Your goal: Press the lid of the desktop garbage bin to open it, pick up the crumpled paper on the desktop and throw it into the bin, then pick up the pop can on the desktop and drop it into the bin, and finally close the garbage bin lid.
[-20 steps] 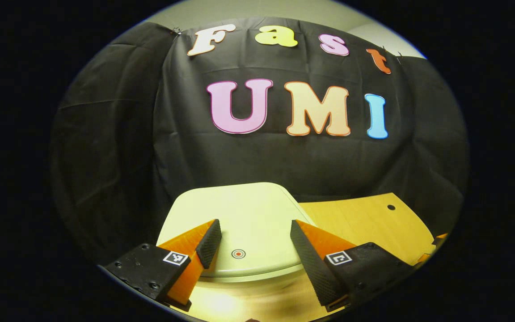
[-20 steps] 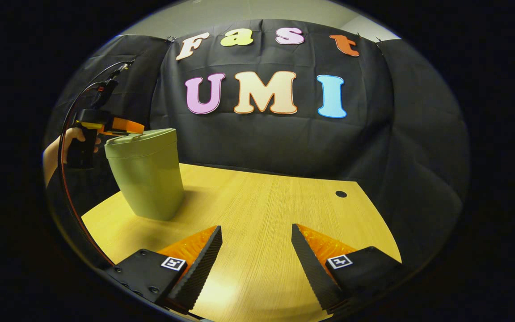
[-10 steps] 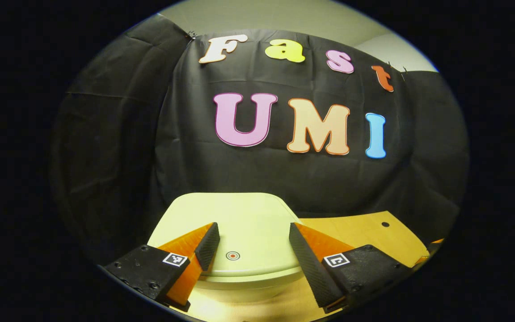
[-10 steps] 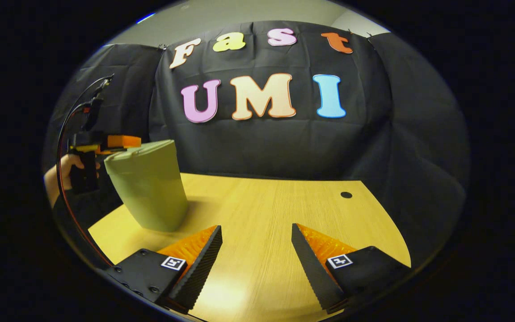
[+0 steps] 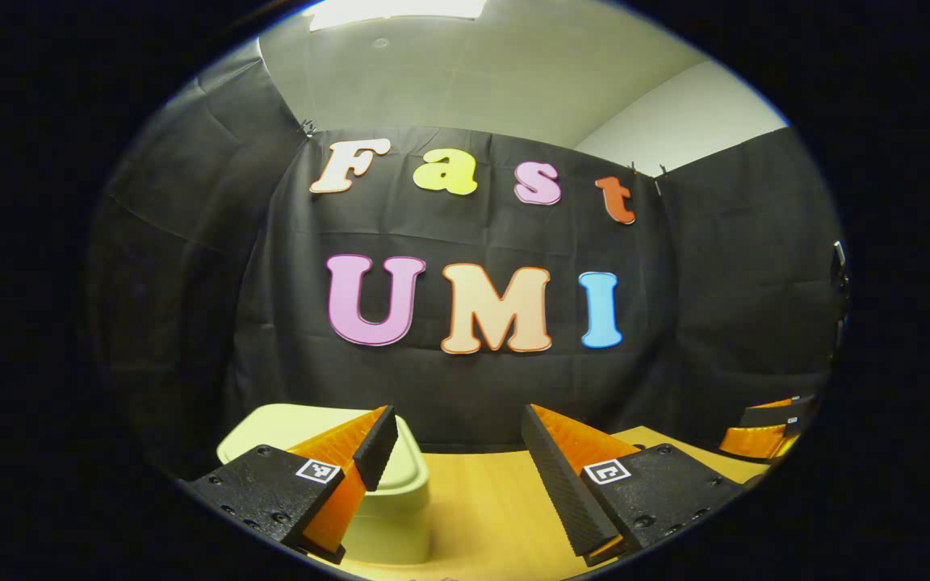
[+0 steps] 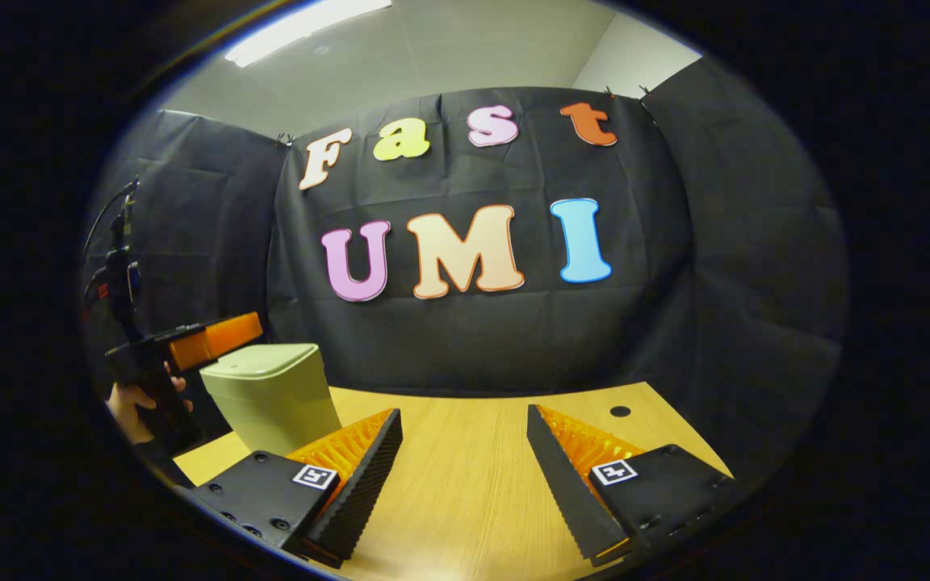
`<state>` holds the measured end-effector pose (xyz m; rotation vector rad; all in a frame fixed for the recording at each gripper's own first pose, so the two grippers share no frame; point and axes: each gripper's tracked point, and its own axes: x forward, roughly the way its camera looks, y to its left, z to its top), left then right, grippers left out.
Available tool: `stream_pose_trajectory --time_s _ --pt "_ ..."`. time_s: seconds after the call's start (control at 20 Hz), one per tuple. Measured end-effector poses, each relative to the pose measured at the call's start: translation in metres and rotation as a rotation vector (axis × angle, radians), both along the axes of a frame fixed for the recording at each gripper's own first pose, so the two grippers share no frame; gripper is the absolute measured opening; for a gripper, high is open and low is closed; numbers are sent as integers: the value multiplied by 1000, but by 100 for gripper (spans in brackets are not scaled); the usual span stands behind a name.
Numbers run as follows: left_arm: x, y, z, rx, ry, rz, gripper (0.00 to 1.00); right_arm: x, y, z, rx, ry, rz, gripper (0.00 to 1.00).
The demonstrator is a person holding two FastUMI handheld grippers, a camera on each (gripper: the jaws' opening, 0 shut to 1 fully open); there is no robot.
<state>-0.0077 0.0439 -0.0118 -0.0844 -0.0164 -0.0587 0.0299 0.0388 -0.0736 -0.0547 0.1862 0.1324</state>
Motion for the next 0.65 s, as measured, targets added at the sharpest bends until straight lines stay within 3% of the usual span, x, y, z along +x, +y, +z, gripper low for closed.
stream_pose_trajectory --time_s 0.3,0.65 --pt "-4 -53 -3 -17 29 -124 94 -4 4 31 24 -89 15 97" --pt "-2 -54 7 -21 0 -138 94 -9 3 41 21 -119 11 97"
